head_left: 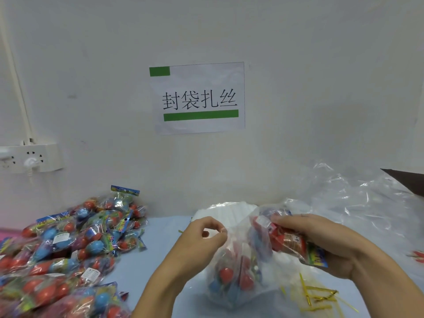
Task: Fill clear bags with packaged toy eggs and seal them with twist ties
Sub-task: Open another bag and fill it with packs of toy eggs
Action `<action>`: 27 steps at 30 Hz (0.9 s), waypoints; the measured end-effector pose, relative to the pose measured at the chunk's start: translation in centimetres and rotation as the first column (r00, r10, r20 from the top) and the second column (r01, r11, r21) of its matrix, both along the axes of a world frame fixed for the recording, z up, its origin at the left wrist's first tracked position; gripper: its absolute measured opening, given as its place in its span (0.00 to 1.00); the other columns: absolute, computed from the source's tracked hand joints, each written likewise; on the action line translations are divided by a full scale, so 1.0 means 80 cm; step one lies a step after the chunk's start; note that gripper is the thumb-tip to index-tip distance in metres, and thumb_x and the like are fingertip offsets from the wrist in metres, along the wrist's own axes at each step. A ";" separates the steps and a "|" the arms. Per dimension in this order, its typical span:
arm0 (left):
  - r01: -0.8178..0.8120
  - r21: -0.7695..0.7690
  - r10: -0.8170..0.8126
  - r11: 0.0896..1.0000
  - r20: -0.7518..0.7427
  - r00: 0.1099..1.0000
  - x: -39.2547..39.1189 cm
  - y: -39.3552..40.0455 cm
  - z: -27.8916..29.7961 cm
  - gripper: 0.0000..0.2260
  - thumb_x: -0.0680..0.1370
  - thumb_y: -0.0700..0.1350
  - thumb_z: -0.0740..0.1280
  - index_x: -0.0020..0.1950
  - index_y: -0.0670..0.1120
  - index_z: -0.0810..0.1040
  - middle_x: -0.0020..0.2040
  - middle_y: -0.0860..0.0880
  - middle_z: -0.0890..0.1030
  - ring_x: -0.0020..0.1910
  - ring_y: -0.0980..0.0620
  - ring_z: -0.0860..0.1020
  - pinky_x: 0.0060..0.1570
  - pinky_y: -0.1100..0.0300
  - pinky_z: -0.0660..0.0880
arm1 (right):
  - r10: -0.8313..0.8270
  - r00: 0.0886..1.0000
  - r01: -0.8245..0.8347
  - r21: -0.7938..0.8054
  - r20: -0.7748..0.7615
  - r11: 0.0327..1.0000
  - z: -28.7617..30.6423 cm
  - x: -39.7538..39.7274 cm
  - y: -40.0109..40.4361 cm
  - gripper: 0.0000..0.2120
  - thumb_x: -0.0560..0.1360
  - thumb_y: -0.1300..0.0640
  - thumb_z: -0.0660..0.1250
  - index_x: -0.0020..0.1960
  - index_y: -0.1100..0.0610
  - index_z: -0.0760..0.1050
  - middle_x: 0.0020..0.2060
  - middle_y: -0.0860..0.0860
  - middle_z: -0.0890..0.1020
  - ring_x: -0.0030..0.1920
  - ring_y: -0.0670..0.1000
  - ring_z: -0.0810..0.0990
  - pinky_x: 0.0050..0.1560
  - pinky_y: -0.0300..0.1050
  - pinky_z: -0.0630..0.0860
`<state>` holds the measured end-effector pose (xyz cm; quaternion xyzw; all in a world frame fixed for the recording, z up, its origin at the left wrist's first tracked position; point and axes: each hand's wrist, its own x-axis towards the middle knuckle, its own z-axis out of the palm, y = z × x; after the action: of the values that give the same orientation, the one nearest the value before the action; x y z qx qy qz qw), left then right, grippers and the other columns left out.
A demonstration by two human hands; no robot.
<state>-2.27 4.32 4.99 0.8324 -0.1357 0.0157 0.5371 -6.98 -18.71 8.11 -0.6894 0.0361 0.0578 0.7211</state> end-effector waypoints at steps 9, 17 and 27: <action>0.042 0.269 -0.042 0.962 -0.006 0.999 -0.008 -0.016 -0.011 0.03 0.76 0.48 0.67 0.48 0.50 0.77 0.55 0.59 0.76 0.36 0.56 0.76 0.32 0.69 0.72 | -0.021 1.000 0.020 -0.012 -0.016 1.000 0.005 -0.003 0.007 0.14 0.76 0.55 0.70 0.33 0.57 0.82 0.34 0.56 0.84 0.27 0.47 0.81 0.25 0.37 0.70; -0.112 0.214 0.079 0.970 0.156 0.985 -0.003 -0.019 -0.008 0.07 0.79 0.51 0.66 0.42 0.52 0.74 0.51 0.62 0.74 0.38 0.71 0.75 0.35 0.79 0.68 | -0.064 0.996 0.058 -0.089 -0.066 0.994 0.001 0.000 0.004 0.12 0.73 0.49 0.72 0.45 0.59 0.81 0.33 0.58 0.81 0.24 0.47 0.72 0.20 0.35 0.58; -0.122 0.170 0.052 0.978 0.369 0.928 -0.015 -0.019 0.010 0.11 0.74 0.48 0.71 0.44 0.57 0.68 0.55 0.63 0.70 0.60 0.59 0.66 0.52 0.68 0.64 | -0.074 0.995 0.051 -0.311 -0.063 0.949 -0.004 0.005 -0.006 0.13 0.75 0.49 0.71 0.45 0.60 0.81 0.30 0.55 0.79 0.25 0.47 0.67 0.22 0.35 0.57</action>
<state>-3.45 2.83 5.76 0.8677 -0.1962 0.1799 0.4199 -6.54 -19.18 7.81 -0.7898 0.0929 0.0539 0.6038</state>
